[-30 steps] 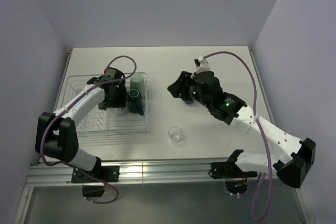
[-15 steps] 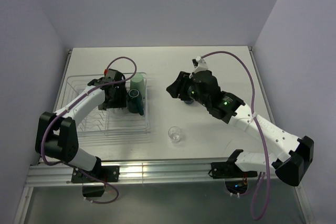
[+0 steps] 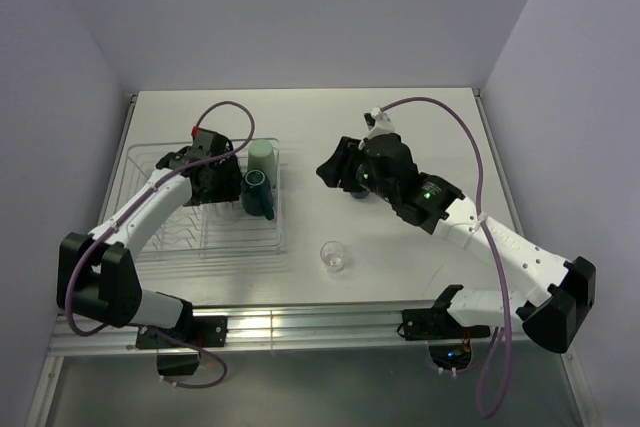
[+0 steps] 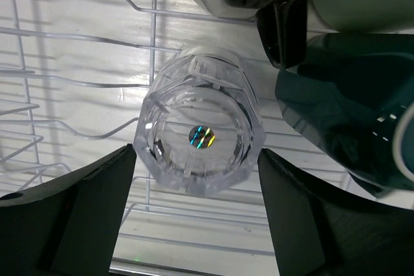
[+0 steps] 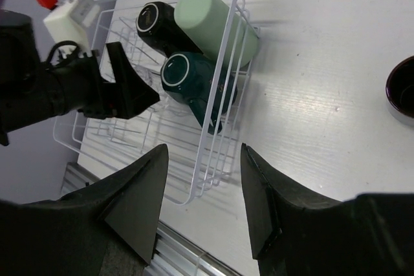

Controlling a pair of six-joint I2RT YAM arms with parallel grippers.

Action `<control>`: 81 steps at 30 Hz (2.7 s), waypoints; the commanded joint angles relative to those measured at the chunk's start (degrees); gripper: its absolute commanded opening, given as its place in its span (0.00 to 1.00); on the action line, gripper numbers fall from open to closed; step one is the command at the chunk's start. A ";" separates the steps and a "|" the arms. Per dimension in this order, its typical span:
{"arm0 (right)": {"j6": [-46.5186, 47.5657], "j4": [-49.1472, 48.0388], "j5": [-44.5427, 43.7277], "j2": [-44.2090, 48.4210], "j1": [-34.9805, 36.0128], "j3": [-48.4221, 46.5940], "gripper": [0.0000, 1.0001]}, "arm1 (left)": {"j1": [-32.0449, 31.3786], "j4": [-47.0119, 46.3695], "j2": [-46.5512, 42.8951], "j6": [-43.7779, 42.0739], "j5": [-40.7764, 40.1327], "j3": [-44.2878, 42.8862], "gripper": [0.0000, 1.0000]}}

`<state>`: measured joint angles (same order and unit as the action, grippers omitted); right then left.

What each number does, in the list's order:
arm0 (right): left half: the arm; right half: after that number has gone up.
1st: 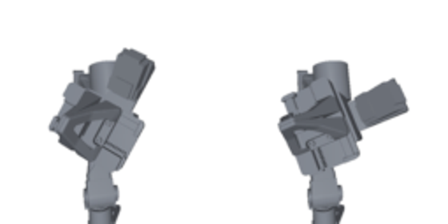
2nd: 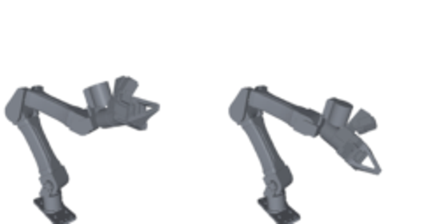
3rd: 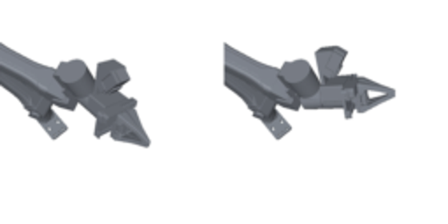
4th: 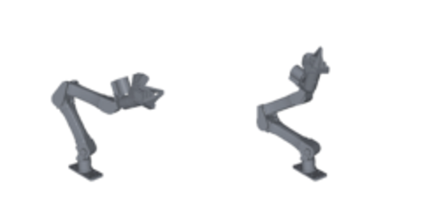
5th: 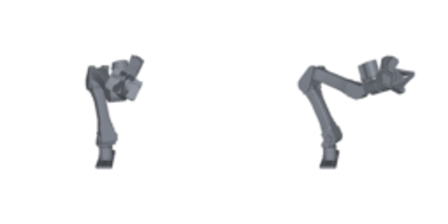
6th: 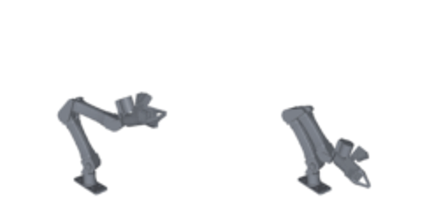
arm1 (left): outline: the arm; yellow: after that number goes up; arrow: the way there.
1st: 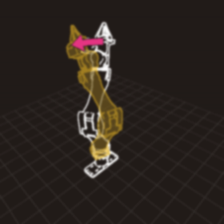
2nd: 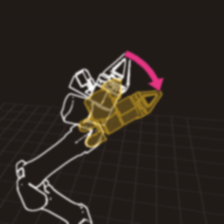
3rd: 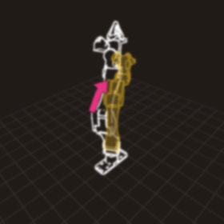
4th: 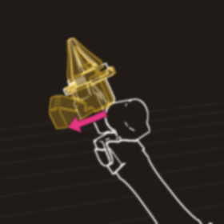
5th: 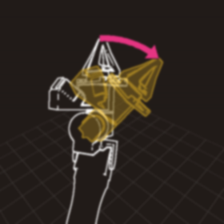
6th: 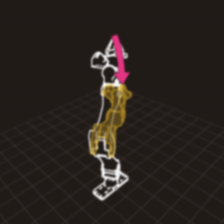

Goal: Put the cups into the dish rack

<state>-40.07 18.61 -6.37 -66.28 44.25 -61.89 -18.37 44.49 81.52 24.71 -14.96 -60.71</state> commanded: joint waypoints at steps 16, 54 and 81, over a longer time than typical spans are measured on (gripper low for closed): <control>8.43 16.62 -13.66 -16.48 -9.70 -12.72 0.47 | -0.26 3.85 -17.97 1.31 7.57 -12.59 0.83; 9.14 10.83 -9.27 -39.27 -12.43 -14.84 0.38 | -0.26 1.21 -23.16 1.66 13.20 -11.54 0.84; -8.96 -29.22 35.54 -0.35 -10.59 6.32 0.00 | -0.26 -28.74 -27.46 13.33 49.40 1.38 0.99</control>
<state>-42.28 4.56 19.46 -66.98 33.04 -60.07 -18.48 26.09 55.59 34.06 26.28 -60.60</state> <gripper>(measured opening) 0.104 0.991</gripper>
